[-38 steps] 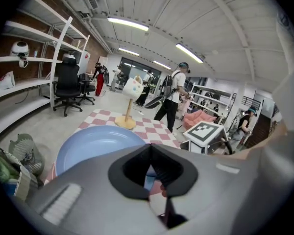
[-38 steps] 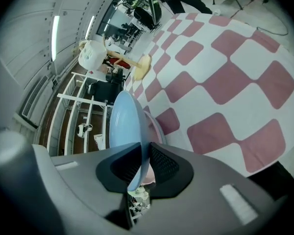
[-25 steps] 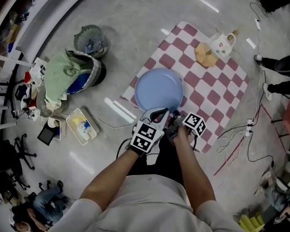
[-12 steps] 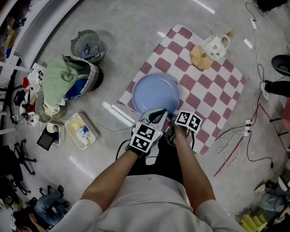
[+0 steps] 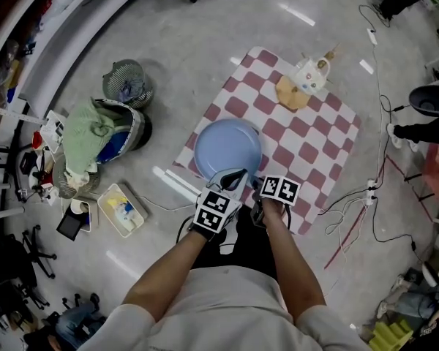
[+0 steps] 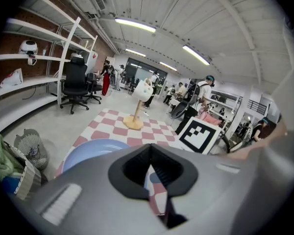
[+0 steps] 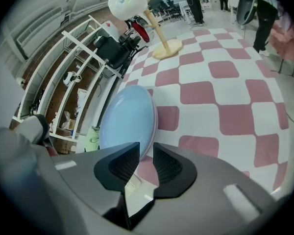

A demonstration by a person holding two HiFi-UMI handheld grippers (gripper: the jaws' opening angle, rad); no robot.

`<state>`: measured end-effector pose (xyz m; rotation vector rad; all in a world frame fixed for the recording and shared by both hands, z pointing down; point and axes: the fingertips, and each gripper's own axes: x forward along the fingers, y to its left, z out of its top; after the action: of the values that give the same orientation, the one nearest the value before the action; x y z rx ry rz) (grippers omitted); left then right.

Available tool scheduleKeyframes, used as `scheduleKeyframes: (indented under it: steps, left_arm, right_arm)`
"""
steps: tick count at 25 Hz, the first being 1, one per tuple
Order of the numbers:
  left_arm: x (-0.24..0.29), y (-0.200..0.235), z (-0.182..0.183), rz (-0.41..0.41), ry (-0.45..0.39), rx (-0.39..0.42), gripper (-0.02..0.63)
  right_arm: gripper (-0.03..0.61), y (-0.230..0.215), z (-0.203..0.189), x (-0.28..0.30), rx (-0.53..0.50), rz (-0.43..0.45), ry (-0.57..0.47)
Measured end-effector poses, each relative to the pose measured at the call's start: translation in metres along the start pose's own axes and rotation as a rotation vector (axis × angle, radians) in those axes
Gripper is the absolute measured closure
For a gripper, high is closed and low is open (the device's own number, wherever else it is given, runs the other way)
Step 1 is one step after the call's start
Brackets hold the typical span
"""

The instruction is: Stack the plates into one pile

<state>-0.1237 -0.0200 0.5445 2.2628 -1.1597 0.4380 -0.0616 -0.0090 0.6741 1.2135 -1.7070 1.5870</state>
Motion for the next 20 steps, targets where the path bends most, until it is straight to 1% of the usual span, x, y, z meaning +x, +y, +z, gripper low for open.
scheduleKeyframes:
  steps: [4,6,8,12,13,16,20]
  left_arm:
    - [-0.004,-0.006,0.003,-0.011,0.004,0.001,0.607]
    - [-0.008,-0.012,0.007,-0.019,0.005,0.004,0.607]
    - [-0.011,-0.018,0.013,-0.027,0.001,0.003,0.607]
    - [-0.017,-0.029,0.025,-0.056,-0.001,-0.011,0.607]
    - [-0.019,-0.032,0.030,-0.064,-0.003,-0.017,0.606]
    - [-0.028,-0.037,0.046,-0.069,-0.023,-0.025,0.607]
    - [-0.044,-0.043,0.078,-0.079,-0.072,-0.007,0.607]
  right_arm:
    - [0.493,0.019,0.011,-0.029,-0.007,0.070,-0.080]
    - [0.512,0.031,0.016,-0.046,-0.013,0.103,-0.124]
    - [0.512,0.041,0.023,-0.062,-0.016,0.136,-0.170]
    - [0.533,0.060,0.040,-0.097,-0.033,0.183,-0.279]
    - [0.551,0.065,0.044,-0.107,-0.042,0.194,-0.310]
    - [0.568,0.082,0.053,-0.135,-0.090,0.217,-0.391]
    - [0.568,0.105,0.066,-0.173,-0.163,0.227,-0.487]
